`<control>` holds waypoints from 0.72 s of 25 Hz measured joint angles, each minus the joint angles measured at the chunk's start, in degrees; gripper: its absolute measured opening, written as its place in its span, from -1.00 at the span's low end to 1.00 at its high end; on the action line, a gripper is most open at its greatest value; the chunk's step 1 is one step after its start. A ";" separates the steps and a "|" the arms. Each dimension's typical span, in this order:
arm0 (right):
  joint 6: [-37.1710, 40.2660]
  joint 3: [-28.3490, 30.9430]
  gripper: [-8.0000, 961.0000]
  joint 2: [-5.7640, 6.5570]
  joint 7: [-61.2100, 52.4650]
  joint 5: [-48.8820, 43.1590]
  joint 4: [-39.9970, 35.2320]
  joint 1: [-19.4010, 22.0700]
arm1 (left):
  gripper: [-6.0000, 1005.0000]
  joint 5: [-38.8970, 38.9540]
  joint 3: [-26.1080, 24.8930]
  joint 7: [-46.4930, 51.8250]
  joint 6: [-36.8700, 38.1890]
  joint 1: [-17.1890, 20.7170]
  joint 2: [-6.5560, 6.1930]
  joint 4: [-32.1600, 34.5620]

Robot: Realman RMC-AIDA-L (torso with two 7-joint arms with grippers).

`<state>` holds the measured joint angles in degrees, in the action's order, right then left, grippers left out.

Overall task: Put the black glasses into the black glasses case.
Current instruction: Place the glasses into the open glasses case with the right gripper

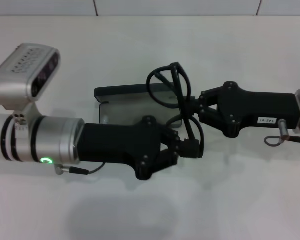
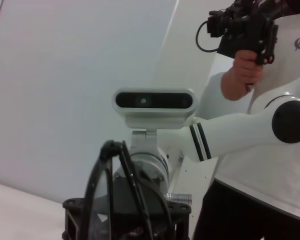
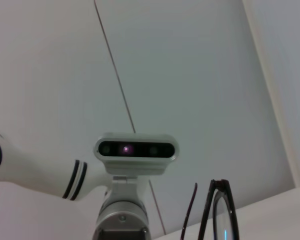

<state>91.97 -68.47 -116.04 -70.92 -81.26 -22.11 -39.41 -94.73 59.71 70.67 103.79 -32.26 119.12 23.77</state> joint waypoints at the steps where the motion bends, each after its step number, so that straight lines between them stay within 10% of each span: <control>1: 0.00 0.00 -0.85 0.00 0.00 0.00 0.00 0.00 | -0.99 0.02 -0.58 0.00 0.33 0.27 -0.12 0.23; 18: -7.15 -0.89 -0.84 0.32 -8.14 -15.79 -26.96 4.93 | -0.99 -0.60 -10.13 -0.54 -0.23 9.17 -3.43 5.63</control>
<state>84.82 -69.36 -115.72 -79.06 -97.05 -49.07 -34.48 -95.33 49.58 70.14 103.56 -23.09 115.69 29.40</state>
